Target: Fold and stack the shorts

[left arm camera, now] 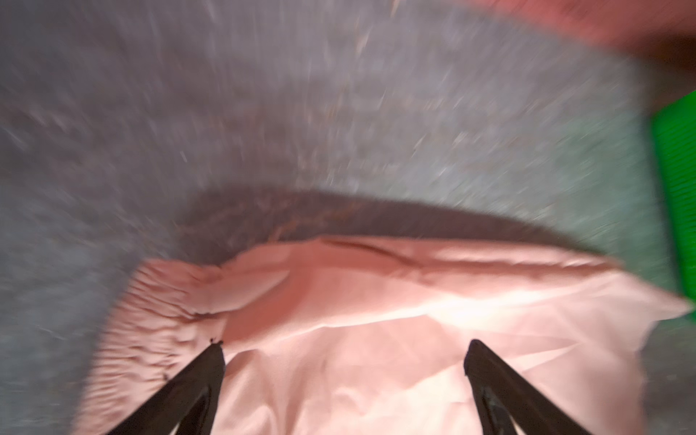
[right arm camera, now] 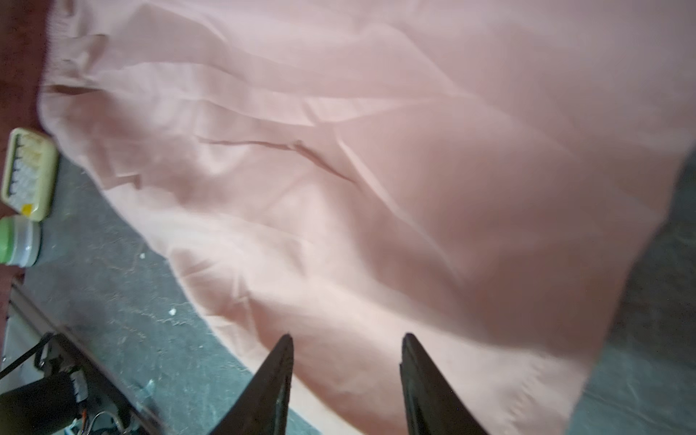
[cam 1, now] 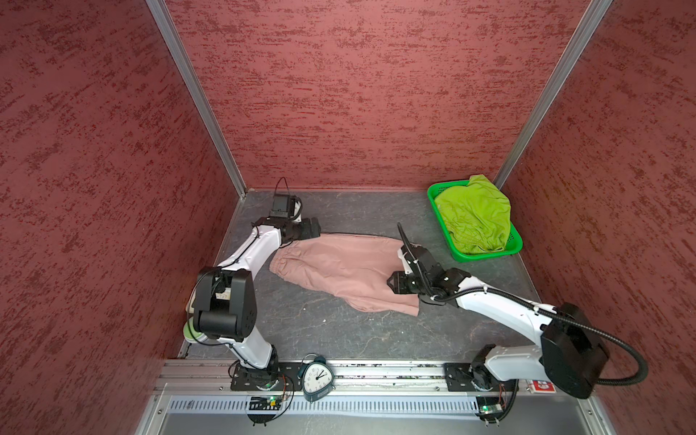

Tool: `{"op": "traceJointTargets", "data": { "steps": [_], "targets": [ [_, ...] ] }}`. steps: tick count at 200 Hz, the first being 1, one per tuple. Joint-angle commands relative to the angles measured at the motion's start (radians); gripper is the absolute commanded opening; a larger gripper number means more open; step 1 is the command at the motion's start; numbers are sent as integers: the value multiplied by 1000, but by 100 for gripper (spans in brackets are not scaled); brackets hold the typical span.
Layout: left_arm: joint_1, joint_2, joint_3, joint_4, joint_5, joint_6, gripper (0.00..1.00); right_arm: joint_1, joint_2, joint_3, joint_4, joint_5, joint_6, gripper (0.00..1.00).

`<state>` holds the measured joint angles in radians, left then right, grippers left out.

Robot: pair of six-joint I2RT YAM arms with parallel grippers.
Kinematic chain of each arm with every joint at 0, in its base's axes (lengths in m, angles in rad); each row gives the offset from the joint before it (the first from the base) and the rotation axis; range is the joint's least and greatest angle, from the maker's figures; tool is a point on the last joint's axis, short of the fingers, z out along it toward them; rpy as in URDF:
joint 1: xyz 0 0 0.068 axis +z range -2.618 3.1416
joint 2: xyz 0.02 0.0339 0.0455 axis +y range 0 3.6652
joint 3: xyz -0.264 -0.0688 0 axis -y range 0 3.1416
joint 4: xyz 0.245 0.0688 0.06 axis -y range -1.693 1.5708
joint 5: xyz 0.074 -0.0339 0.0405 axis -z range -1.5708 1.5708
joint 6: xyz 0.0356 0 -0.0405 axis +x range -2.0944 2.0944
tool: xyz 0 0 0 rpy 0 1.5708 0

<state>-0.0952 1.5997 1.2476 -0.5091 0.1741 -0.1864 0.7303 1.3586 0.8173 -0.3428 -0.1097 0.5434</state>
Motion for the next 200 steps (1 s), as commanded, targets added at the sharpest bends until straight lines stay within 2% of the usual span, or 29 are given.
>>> {"op": "traceJointTargets", "data": {
  "steps": [1, 26, 46, 82, 104, 126, 153, 178, 200],
  "targets": [
    [29, -42, 7, -52, -8, -12, 99, 60, 85, 45, -7, -6, -69, 49],
    [91, -68, -54, -24, 20, -48, 99, 119, 217, 76, 39, -35, -67, 47],
    [106, -92, -96, 2, 23, -52, 99, 136, 286, 68, 54, -44, -41, 47],
    [104, -96, -135, -14, 34, -51, 99, 119, 272, -9, -29, 23, 24, 45],
    [106, -111, -177, -14, 49, -69, 99, 57, 191, -106, -95, 51, 81, 44],
    [102, -122, -227, -8, 91, -98, 99, -47, 63, -181, -145, 68, 114, 43],
    [82, -114, -307, 59, 118, -146, 99, -164, -59, -163, -128, 81, 83, 46],
    [2, -92, -397, 178, 184, -206, 99, -185, 2, -65, -87, 99, 12, 48],
    [-45, -97, -422, 150, 165, -226, 99, -198, 131, -8, -28, 85, -26, 49]
  ]
}}
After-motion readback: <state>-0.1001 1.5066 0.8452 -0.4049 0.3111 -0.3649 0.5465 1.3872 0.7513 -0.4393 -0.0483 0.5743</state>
